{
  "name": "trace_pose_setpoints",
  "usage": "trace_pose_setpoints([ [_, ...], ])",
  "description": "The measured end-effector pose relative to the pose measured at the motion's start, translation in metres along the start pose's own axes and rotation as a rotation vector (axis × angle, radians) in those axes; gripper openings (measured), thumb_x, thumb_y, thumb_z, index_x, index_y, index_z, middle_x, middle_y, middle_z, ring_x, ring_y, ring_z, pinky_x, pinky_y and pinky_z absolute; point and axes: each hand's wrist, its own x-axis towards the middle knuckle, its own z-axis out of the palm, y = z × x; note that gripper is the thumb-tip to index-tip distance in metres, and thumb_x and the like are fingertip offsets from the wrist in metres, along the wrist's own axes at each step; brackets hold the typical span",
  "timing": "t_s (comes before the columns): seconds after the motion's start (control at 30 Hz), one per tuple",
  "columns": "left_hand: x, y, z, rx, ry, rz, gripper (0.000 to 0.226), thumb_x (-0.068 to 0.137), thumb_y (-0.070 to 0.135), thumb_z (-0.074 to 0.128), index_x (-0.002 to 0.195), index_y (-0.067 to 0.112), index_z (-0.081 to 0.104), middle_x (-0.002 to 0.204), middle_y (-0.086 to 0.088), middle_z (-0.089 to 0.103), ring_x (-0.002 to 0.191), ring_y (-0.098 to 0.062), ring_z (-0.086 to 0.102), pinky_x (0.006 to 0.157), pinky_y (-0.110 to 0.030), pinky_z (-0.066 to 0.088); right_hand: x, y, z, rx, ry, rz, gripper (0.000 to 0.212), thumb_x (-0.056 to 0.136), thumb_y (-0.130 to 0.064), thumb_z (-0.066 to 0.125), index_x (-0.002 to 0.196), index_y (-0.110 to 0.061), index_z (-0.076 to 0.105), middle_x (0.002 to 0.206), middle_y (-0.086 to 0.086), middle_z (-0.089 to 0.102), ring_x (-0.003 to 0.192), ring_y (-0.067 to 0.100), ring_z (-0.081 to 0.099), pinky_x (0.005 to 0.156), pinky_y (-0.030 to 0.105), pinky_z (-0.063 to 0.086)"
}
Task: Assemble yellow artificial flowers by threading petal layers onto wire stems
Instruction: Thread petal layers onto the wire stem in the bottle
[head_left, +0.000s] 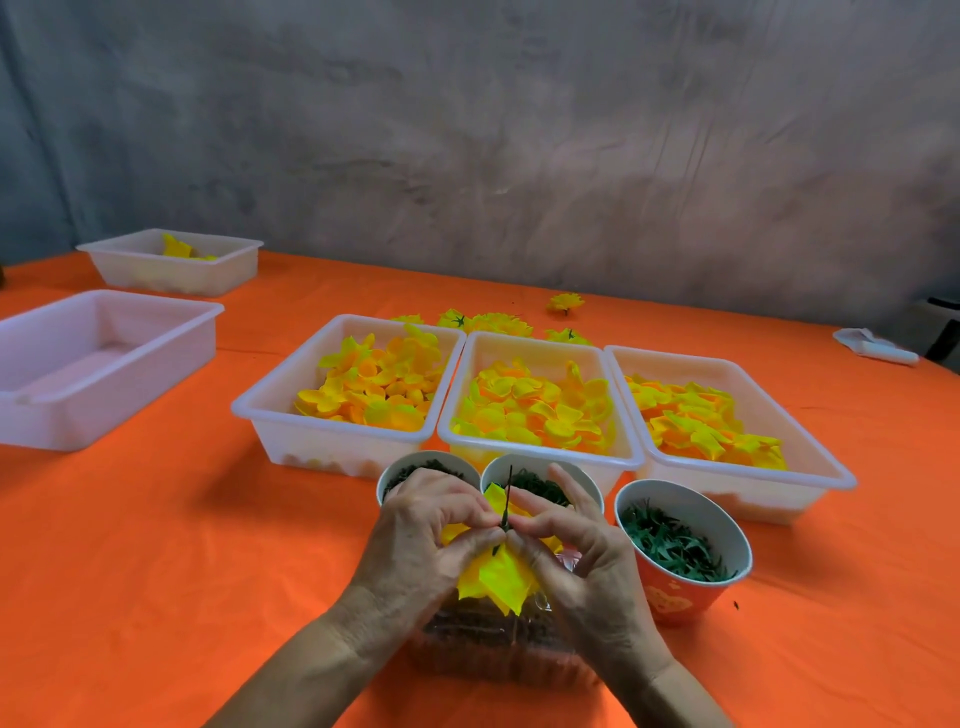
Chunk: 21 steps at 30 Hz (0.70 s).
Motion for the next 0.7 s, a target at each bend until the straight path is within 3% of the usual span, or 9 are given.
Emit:
trace_pose_setpoints([
  [0.1,0.000,0.002,-0.003,0.032,-0.008,-0.025,0.006,0.069,0.014,0.081,0.073,0.015,0.076,0.083,0.008,0.068,0.092,-0.010,0.057,0.085,-0.029,0.044,-0.002,-0.006,-0.001,-0.029,0.000,0.021,0.018,0.076,-0.008,0.076,0.078,-0.025,0.076,0.111,-0.008,0.069,0.133,-0.009,0.031,0.108,0.036,0.038],
  [0.2,0.001,0.004,-0.007,0.114,-0.055,-0.013,0.008,0.073,0.019,0.079,0.080,0.019,0.078,0.087,0.010,0.067,0.095,-0.009,0.055,0.086,-0.016,0.037,0.000,-0.016,-0.006,-0.113,-0.021,0.041,0.020,0.076,-0.016,0.077,0.078,-0.036,0.075,0.114,-0.012,0.068,0.133,-0.007,0.031,0.103,0.009,0.028],
  [0.23,0.000,0.004,-0.008,0.109,-0.065,-0.025,0.008,0.074,0.019,0.078,0.082,0.020,0.078,0.089,0.010,0.067,0.096,-0.008,0.055,0.085,-0.015,0.038,0.001,-0.019,-0.007,-0.147,-0.022,0.043,0.016,0.076,-0.020,0.077,0.078,-0.036,0.075,0.115,-0.013,0.067,0.133,-0.006,0.031,0.101,0.006,0.025],
  [0.33,-0.007,0.005,-0.010,-0.073,-0.023,-0.135,0.009,0.078,0.015,0.074,0.081,0.023,0.078,0.090,0.014,0.068,0.093,0.002,0.058,0.078,-0.013,0.044,0.004,-0.024,-0.006,-0.177,-0.034,0.050,0.009,0.076,-0.025,0.077,0.082,-0.031,0.076,0.117,-0.015,0.064,0.133,-0.003,0.030,0.107,0.020,0.025],
  [0.4,-0.012,0.005,-0.010,-0.220,0.056,-0.233,0.011,0.080,0.012,0.072,0.078,0.021,0.077,0.090,0.012,0.069,0.088,0.005,0.062,0.068,-0.009,0.044,0.006,-0.027,0.000,-0.166,-0.063,0.078,0.008,0.076,-0.023,0.077,0.080,-0.029,0.076,0.119,-0.015,0.063,0.135,-0.001,0.028,0.107,0.022,0.022],
  [0.5,-0.016,0.001,-0.010,-0.268,0.158,-0.289,0.011,0.081,0.010,0.070,0.074,0.018,0.076,0.088,0.009,0.069,0.084,0.007,0.063,0.066,-0.005,0.043,0.010,-0.024,0.003,-0.133,-0.059,0.105,0.008,0.075,-0.016,0.078,0.073,-0.023,0.076,0.119,-0.013,0.064,0.136,0.002,0.029,0.102,0.015,0.024],
  [0.6,-0.017,-0.001,-0.010,-0.289,0.151,-0.307,0.008,0.080,0.011,0.071,0.074,0.014,0.076,0.086,0.006,0.071,0.082,0.003,0.064,0.067,-0.006,0.044,0.010,-0.020,0.004,-0.085,-0.042,0.101,0.010,0.074,-0.014,0.078,0.068,-0.021,0.074,0.117,-0.011,0.065,0.135,0.001,0.031,0.094,0.001,0.024],
  [0.7,-0.015,-0.002,-0.008,-0.284,0.135,-0.312,0.007,0.080,0.013,0.071,0.075,0.016,0.076,0.083,0.005,0.072,0.079,0.002,0.065,0.065,-0.007,0.045,0.008,-0.016,0.006,-0.047,-0.008,0.056,0.016,0.073,-0.013,0.079,0.065,-0.024,0.072,0.111,-0.018,0.064,0.133,-0.003,0.033,0.102,0.017,0.028],
])
